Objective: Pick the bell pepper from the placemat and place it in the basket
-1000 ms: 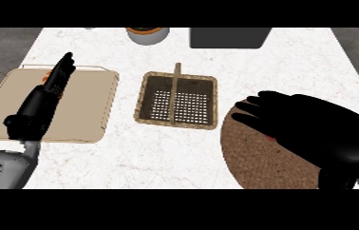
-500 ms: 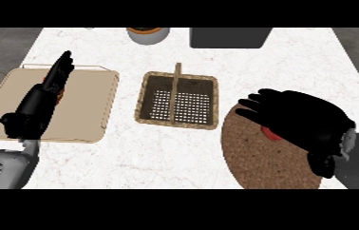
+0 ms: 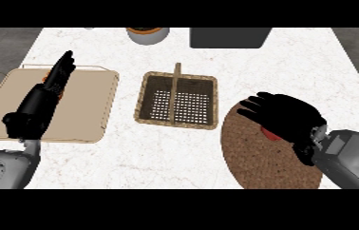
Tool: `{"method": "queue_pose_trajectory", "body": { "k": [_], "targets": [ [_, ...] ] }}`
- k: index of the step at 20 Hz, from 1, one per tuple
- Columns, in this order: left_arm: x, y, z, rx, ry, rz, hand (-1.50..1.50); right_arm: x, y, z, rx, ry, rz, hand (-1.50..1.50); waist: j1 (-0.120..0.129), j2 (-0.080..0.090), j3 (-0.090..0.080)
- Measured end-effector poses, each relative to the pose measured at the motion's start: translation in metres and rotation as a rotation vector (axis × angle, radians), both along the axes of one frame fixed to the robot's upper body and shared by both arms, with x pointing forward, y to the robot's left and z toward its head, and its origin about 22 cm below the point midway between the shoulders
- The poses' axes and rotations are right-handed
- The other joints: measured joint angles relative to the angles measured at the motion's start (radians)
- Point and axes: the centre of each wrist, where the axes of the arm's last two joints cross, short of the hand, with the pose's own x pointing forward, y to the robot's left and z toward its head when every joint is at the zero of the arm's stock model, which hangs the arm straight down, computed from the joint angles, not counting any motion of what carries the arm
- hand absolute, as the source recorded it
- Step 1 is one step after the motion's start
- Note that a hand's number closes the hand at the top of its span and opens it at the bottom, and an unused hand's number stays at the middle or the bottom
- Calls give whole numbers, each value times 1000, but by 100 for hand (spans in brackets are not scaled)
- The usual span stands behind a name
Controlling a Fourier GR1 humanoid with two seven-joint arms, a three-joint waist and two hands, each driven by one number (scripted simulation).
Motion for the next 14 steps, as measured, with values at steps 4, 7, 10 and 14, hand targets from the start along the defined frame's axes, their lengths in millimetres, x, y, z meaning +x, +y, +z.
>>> {"method": "queue_pose_trajectory", "body": {
  "k": [4, 7, 10, 14],
  "targets": [
    [1, -2, -6, 2, -1, 5, 0, 9, -15, -21, -3, -11, -4, -150, -2, 0, 0],
    [3, -1, -3, 4, -3, 9, 0, 16, -18, -24, 7, -18, -2, -150, -3, 0, 0],
    [2, 1, -2, 6, -6, 10, 0, 15, -20, -36, 23, -21, 12, -150, -3, -1, -1],
    [7, 5, -4, 4, 0, 9, 0, 12, -21, -40, 34, -39, 24, -150, -6, -1, -1]
  ]
}}
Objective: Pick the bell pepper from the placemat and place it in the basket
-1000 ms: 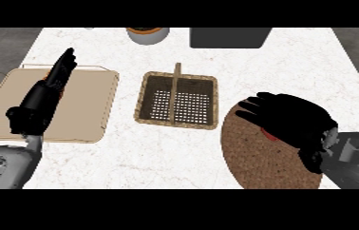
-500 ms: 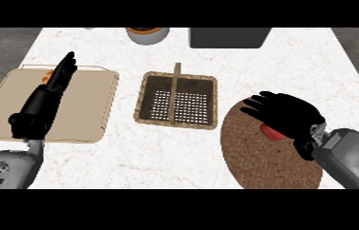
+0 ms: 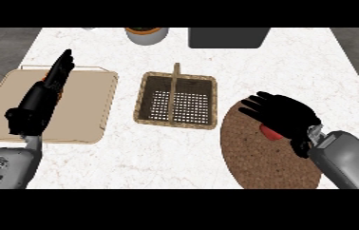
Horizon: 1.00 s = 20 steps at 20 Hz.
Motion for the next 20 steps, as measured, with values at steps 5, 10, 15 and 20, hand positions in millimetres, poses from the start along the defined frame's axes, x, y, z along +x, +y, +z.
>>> {"method": "queue_pose_trajectory", "body": {
  "k": [5, 10, 15, 20],
  "targets": [
    [-6, -7, -2, -2, -2, -2, 0, 3, -5, -17, 22, 4, -11, -150, 1, 0, 0],
    [-8, -10, -1, -6, 2, -1, 0, 13, -13, -24, 35, 17, -17, -150, 2, 0, 0],
    [-3, -9, -1, -6, -3, 4, 0, 11, -16, -37, 27, 18, -21, -150, 0, 0, 0],
    [-3, -10, 2, -3, -1, -2, 0, 12, -24, -52, 13, 20, -41, -150, 0, 0, 0]
  ]
}}
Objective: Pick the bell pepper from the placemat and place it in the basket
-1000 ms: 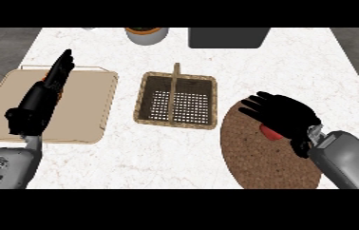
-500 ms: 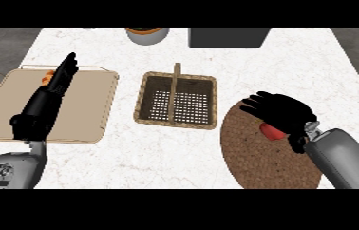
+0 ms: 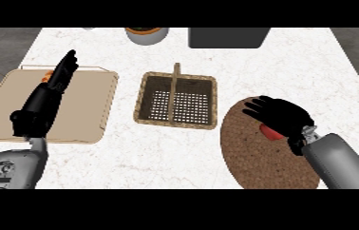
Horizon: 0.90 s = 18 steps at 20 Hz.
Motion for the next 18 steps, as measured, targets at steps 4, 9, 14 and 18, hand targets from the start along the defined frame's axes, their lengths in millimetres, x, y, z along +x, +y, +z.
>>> {"method": "queue_pose_trajectory", "body": {
  "k": [4, 9, 14, 18],
  "targets": [
    [-3, 10, -8, 0, -1, 2, 0, 2, -5, -9, -2, 1, -4, -150, 0, 0, 0],
    [-5, 12, -5, 1, -3, 0, 0, 6, -5, -15, -3, 17, -25, 150, 0, -1, -1],
    [-3, 13, 0, -5, -2, -4, 0, 16, -3, -24, 32, 0, -1, 150, 3, -7, -5],
    [-2, 14, 1, -3, -3, -1, 0, 18, -6, -29, 45, -31, 51, 150, 4, -10, -8]
  ]
}}
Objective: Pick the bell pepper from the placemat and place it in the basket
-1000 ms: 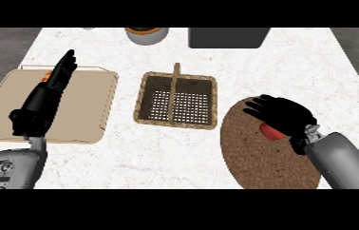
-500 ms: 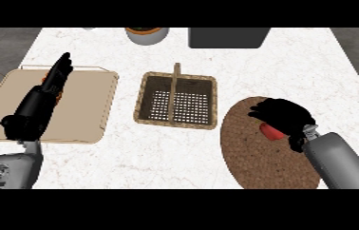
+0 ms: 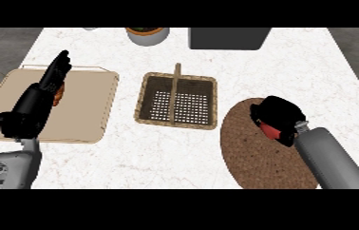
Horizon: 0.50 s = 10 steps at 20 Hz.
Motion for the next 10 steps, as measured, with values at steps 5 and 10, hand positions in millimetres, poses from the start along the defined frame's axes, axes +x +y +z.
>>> {"method": "queue_pose_trajectory", "body": {
  "k": [5, 10],
  "targets": [
    [-4, 0, -3, 1, 3, 2, 0, 2, 3, -3, 10, -42, 45, 150, -1, 1, -1],
    [-7, 0, -4, 6, 3, 22, 0, 9, -32, 16, 98, -121, -239, 150, -17, 3, 5]
  ]
}}
